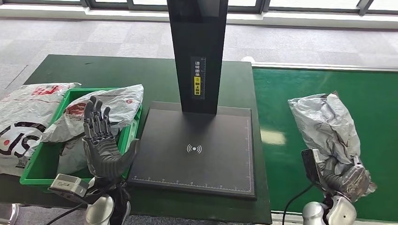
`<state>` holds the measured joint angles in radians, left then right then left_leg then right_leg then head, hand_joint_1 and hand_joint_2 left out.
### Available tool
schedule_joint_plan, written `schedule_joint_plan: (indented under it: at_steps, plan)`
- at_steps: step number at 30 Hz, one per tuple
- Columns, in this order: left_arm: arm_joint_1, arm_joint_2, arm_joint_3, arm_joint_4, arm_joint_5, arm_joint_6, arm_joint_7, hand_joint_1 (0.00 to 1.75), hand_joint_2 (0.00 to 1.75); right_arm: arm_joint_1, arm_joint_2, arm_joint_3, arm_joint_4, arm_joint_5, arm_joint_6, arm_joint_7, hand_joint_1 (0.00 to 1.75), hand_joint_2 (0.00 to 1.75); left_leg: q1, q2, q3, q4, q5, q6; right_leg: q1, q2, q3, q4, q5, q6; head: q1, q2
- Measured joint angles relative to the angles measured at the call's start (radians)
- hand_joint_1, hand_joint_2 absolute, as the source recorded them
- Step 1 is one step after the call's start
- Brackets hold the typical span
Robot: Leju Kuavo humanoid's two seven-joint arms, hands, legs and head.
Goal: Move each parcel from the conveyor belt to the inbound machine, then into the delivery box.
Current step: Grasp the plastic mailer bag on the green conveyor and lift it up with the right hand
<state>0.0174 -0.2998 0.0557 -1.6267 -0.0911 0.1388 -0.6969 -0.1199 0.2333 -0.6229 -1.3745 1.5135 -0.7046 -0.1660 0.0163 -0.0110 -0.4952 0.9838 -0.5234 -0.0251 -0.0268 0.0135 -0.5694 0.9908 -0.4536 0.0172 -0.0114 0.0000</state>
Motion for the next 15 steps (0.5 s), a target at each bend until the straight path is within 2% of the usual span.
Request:
schedule_joint_plan:
  at_steps: [5,10,15]
  plan:
    - [0.0,0.0,0.0,-0.003,0.0,0.008,-0.003,0.0,1.75,0.041,0.063,0.104,-0.192,0.031,0.001,-0.005,1.75,1.75,0.0,0.001,0.001,0.0,0.0,0.0,0.0,0.001,0.0,0.0,0.0,0.0,0.0,0.0]
    - [0.001,0.0,0.0,-0.004,0.0,0.008,-0.004,0.0,1.75,0.05,0.07,0.174,-0.282,0.025,0.002,-0.013,1.75,1.75,-0.001,0.001,0.001,0.0,0.0,0.0,0.0,0.001,0.0,0.0,0.0,0.0,0.0,0.0]
    - [0.001,0.0,0.0,-0.004,0.005,0.0,-0.004,0.0,1.75,0.064,0.073,0.258,-0.329,-0.032,0.003,-0.105,1.75,1.75,0.0,0.001,0.0,0.0,0.0,0.0,0.0,0.001,0.0,0.0,0.0,0.0,0.0,0.0]
